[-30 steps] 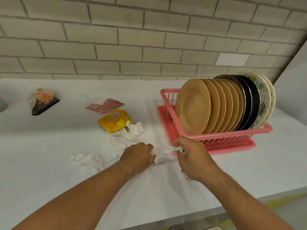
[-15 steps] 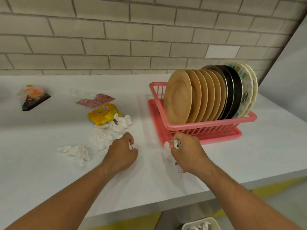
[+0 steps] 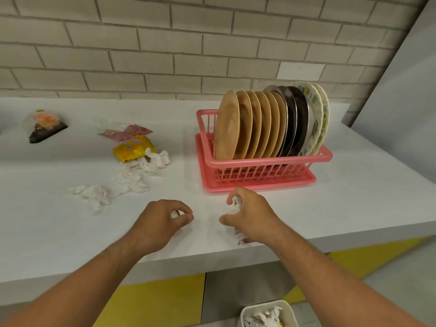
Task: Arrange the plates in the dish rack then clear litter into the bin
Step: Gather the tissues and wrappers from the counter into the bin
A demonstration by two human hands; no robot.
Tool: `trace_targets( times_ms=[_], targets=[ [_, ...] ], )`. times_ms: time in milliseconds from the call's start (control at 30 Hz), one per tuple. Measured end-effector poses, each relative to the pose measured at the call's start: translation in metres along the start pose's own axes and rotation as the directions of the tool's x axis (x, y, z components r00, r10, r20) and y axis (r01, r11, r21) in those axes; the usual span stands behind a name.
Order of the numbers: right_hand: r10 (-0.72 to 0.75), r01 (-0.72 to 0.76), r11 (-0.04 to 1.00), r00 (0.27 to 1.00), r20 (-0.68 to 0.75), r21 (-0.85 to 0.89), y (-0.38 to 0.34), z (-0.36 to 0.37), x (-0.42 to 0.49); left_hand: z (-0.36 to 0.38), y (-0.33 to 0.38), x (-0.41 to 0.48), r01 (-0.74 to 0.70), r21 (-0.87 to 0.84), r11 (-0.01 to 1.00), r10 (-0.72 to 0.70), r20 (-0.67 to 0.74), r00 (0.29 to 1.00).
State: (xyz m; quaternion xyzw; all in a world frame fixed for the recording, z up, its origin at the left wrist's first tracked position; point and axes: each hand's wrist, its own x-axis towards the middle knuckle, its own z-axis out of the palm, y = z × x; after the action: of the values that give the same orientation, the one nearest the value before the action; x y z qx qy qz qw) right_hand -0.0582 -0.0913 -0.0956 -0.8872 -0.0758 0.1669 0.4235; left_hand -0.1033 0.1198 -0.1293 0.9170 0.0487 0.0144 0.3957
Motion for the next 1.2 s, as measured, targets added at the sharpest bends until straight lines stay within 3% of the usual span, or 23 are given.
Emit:
trace_targets(
  times_ms=[100, 233, 433, 567, 700, 800, 967, 1200],
  targets=[
    [0.034, -0.034, 0.999, 0.999, 0.009, -0.006, 0.012, -0.003, -0.022, 0.004, 0.013, -0.019, 0.022, -0.032, 0.999, -0.021, 0.032, 0.999],
    [0.027, -0.027, 1.0, 1.0, -0.011, -0.011, 0.036, 0.003, -0.052, 0.034, 0.015, -0.045, -0.073, 0.023, 0.997, 0.071, 0.074, 0.995],
    [0.199, -0.197, 0.98, 0.978, 0.069, -0.036, 0.103, 0.005, -0.091, 0.087, 0.009, -0.085, -0.022, -0.141, 0.99, 0.058, 0.259, 0.964],
    [0.295, -0.293, 0.956, 0.953, 0.072, -0.034, 0.16, -0.006, -0.108, 0.128, 0.012, -0.1, -0.006, -0.09, 0.996, 0.039, 0.373, 0.927],
    [0.294, -0.286, 0.953, 0.953, 0.075, -0.104, 0.228, -0.025, -0.123, 0.185, 0.014, -0.108, -0.019, 0.033, 0.999, 0.004, 0.416, 0.909],
    [0.315, -0.314, 0.949, 0.948, 0.041, -0.03, 0.29, -0.033, -0.13, 0.242, 0.014, -0.114, 0.026, 0.06, 0.998, -0.053, 0.497, 0.866],
    [0.381, -0.374, 0.92, 0.924, -0.041, 0.119, 0.38, -0.025, -0.136, 0.347, -0.002, -0.115, 0.122, 0.132, 0.984, -0.168, 0.437, 0.883],
    [0.408, -0.389, 0.907, 0.906, -0.114, 0.162, 0.494, 0.027, -0.102, 0.466, -0.075, -0.103, 0.143, 0.224, 0.964, -0.217, 0.351, 0.911]
  ],
)
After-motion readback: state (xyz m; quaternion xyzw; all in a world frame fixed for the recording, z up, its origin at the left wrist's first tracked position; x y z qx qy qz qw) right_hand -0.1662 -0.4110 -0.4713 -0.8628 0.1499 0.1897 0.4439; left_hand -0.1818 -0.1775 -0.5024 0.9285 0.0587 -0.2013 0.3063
